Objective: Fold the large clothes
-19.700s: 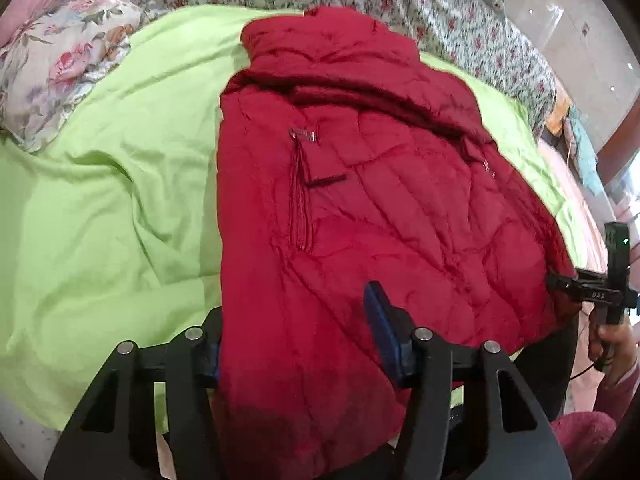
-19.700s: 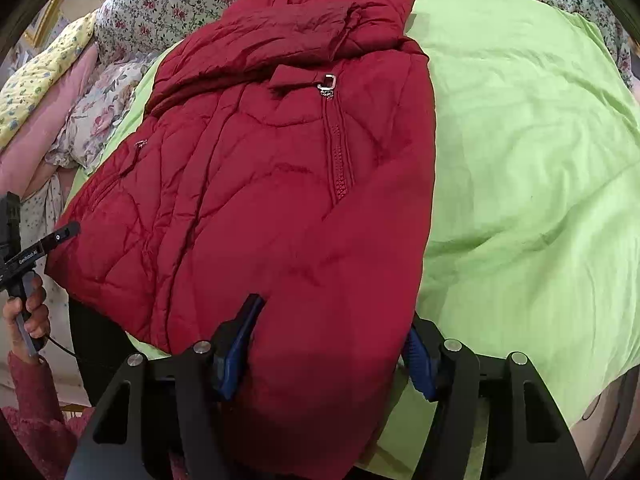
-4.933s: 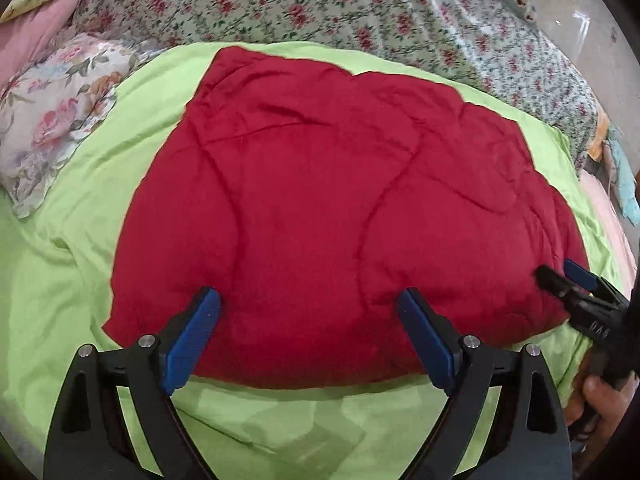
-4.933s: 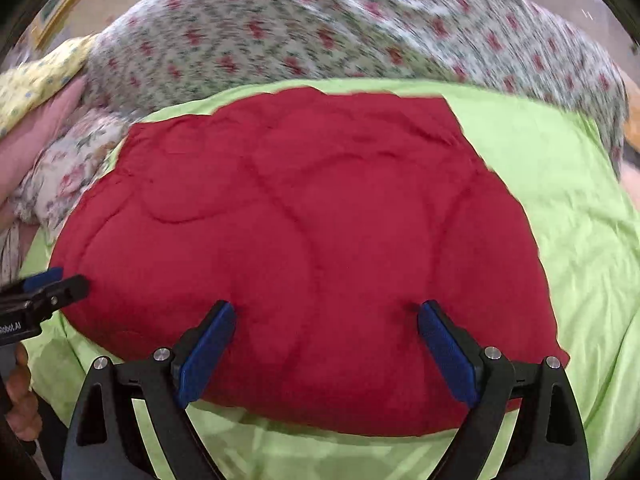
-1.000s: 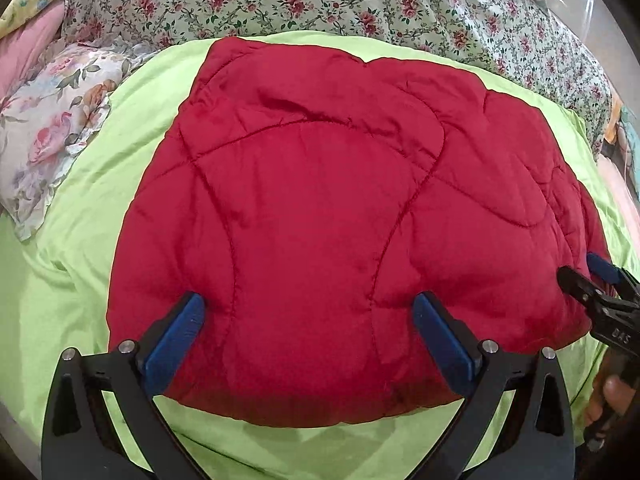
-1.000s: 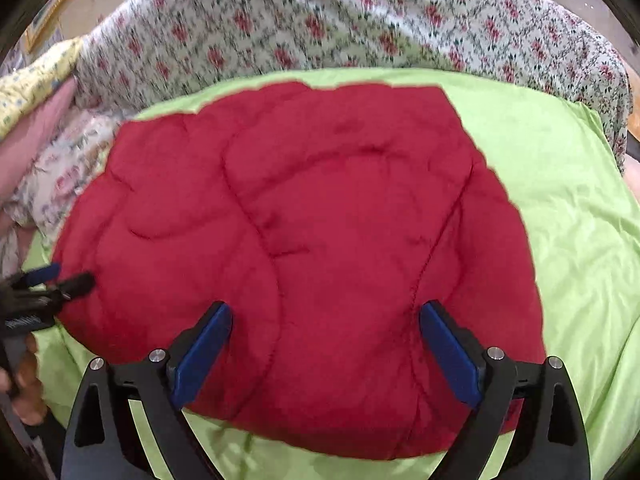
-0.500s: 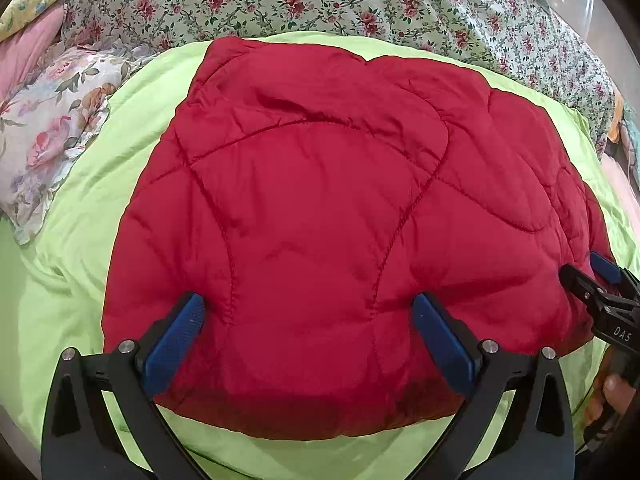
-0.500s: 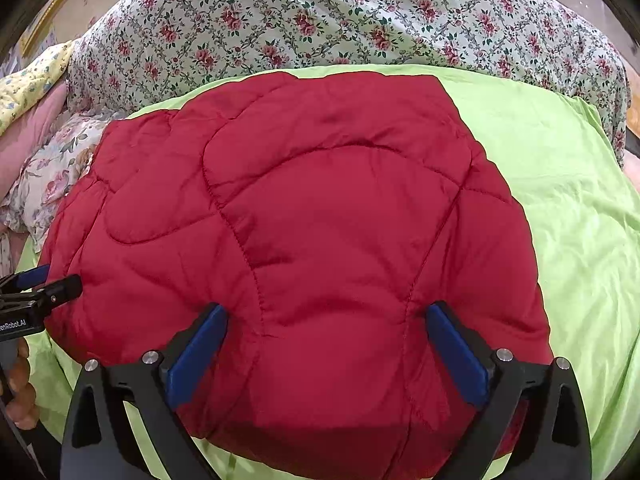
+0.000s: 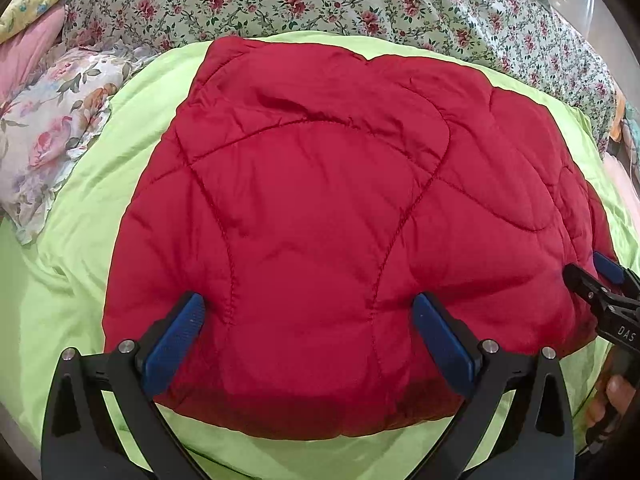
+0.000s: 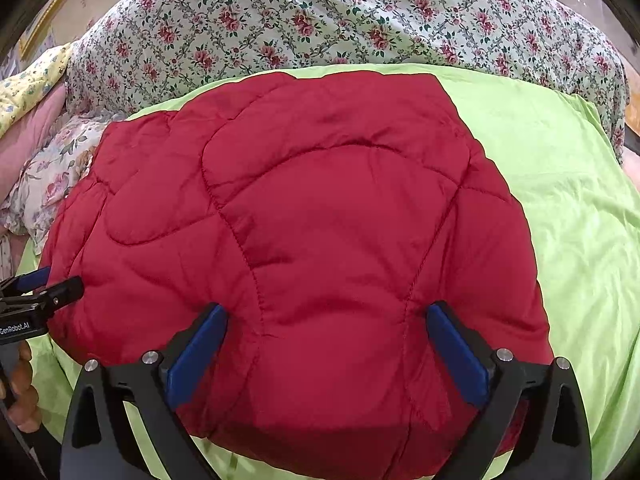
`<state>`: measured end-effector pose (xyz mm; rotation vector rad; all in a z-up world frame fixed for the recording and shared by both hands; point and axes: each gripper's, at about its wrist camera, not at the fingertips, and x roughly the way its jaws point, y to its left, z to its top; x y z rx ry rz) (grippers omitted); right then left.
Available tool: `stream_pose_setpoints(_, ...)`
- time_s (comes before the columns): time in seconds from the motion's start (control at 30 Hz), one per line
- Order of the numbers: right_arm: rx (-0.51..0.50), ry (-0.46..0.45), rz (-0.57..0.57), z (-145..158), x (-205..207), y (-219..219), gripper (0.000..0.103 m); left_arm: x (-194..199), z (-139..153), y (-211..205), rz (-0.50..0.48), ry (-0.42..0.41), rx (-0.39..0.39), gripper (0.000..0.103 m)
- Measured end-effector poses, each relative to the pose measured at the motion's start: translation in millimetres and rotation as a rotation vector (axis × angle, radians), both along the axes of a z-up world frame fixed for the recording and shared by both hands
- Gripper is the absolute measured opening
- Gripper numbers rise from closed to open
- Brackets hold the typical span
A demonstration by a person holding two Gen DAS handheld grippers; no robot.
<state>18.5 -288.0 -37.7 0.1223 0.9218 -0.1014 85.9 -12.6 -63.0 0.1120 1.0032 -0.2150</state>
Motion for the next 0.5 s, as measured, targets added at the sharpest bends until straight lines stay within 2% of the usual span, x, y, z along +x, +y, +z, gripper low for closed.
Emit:
stream_pose_setpoints(0.27, 0.032, -0.028, -0.006, 16, -17, -2, 0.099, -12, 10, 1, 0.008, -0.008, 0.014, 0.103)
stream_pose_setpoints(0.5, 0.027, -0.056, 0.022, 33, -42, -2, 0.099, -41, 21, 2, 0.013, -0.023, 0.03, 0.103)
